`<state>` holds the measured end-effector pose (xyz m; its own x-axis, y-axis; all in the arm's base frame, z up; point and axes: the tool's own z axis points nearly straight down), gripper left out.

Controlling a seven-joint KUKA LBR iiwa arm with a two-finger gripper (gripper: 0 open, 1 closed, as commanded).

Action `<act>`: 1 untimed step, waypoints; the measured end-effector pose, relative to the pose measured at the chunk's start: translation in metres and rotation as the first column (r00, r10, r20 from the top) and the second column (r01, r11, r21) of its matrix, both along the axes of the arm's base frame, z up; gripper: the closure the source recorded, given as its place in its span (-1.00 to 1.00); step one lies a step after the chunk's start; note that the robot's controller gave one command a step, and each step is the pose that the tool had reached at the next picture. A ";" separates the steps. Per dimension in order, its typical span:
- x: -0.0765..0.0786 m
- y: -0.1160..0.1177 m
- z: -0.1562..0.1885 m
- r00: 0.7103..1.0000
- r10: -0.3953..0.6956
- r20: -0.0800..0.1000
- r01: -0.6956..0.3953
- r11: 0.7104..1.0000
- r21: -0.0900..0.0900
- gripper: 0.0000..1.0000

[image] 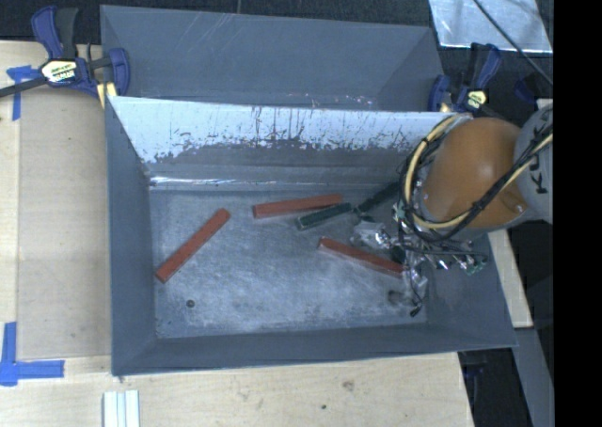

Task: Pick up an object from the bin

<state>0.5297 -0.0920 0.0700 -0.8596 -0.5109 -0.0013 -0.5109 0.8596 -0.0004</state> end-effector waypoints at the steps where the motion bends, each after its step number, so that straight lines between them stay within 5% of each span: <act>1: 0.000 0.000 0.000 1.000 0.002 0.002 -0.002 1.000 0.000 1.00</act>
Offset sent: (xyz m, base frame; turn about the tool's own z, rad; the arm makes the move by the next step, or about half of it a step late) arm 0.0000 0.0000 0.0000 0.0000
